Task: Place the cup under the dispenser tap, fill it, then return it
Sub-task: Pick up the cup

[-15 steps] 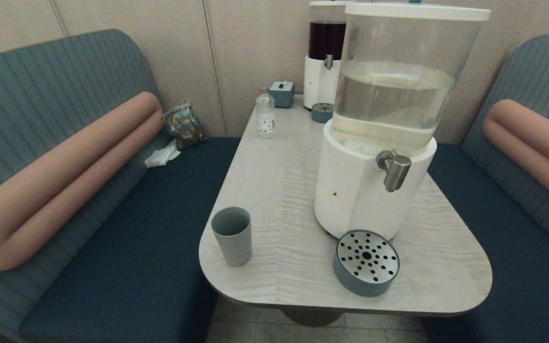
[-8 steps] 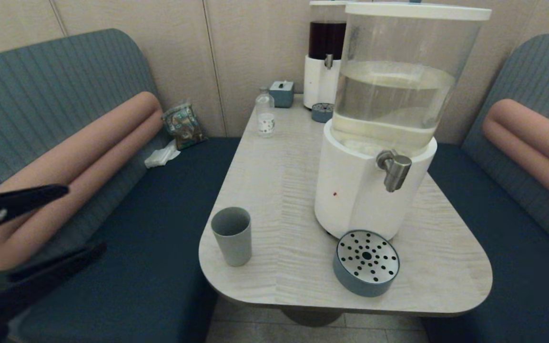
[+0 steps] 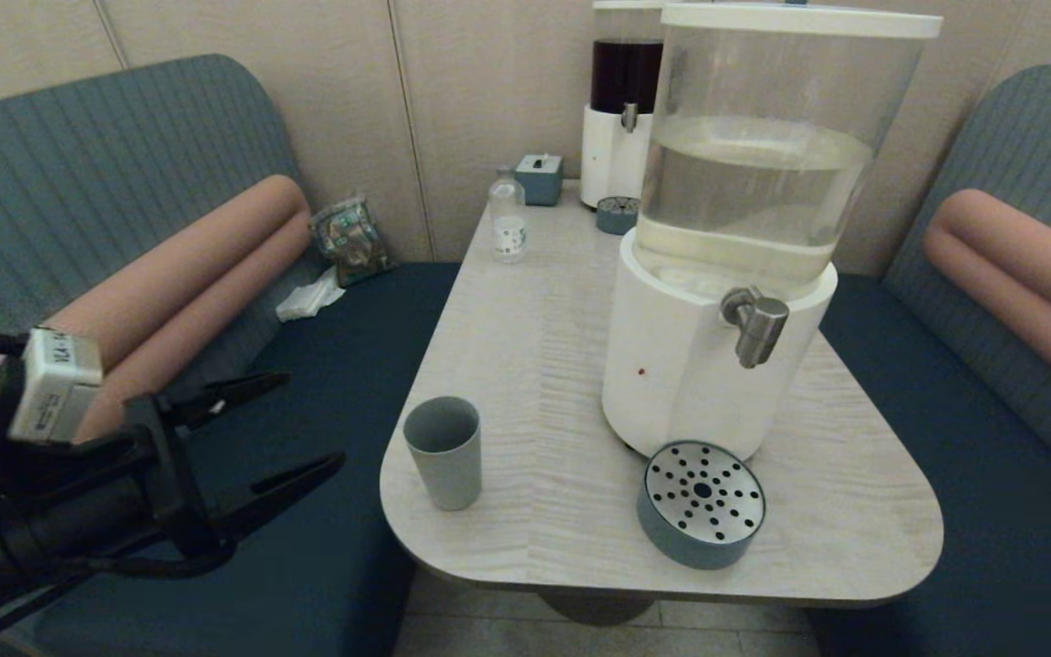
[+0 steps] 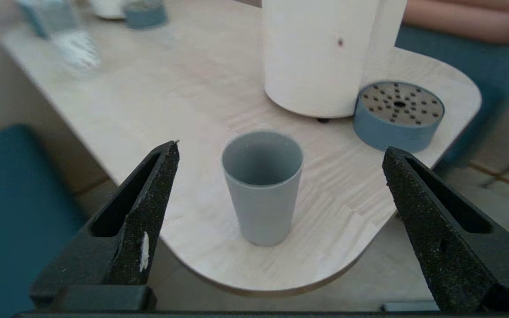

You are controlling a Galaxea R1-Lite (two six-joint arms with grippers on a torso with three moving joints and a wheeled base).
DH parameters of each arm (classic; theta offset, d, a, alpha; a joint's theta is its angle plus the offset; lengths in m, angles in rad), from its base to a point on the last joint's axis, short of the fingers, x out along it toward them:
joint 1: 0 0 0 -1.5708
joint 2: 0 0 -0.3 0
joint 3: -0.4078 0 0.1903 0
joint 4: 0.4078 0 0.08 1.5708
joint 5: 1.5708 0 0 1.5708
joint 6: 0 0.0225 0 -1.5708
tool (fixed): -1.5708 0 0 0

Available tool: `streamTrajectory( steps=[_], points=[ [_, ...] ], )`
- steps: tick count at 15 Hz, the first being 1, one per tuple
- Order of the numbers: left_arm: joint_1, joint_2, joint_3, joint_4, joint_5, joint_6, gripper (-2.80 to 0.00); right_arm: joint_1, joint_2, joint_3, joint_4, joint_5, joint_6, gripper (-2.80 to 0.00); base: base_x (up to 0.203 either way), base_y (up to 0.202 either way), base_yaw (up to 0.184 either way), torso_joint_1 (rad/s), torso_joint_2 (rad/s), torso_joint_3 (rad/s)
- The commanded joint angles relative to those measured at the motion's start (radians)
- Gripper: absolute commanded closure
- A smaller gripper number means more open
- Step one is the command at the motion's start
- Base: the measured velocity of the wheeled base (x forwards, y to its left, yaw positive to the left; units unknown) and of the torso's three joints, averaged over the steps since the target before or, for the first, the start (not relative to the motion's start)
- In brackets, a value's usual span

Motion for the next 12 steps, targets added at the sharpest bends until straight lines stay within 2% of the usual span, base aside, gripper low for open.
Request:
streamTrajectory(
  steps=[1, 5, 12],
  points=[
    [0.029, 0.227, 0.009, -0.142, -0.054, -0.018, -2.8, 0.0, 0.0, 0.0, 0.0, 0.0, -0.001, 0.0, 0.0, 0.0, 0.0, 0.0, 0.0, 0.0],
    [0.077, 0.432, -0.037, -0.204, -0.174, -0.044, -2.8, 0.0, 0.0, 0.0, 0.0, 0.0, -0.001, 0.0, 0.0, 0.0, 0.0, 0.0, 0.0, 0.0],
    [0.072, 0.622, -0.202, -0.209, -0.201, -0.023, -2.8, 0.0, 0.0, 0.0, 0.0, 0.0, -0.001, 0.0, 0.0, 0.0, 0.0, 0.0, 0.0, 0.0]
  ],
)
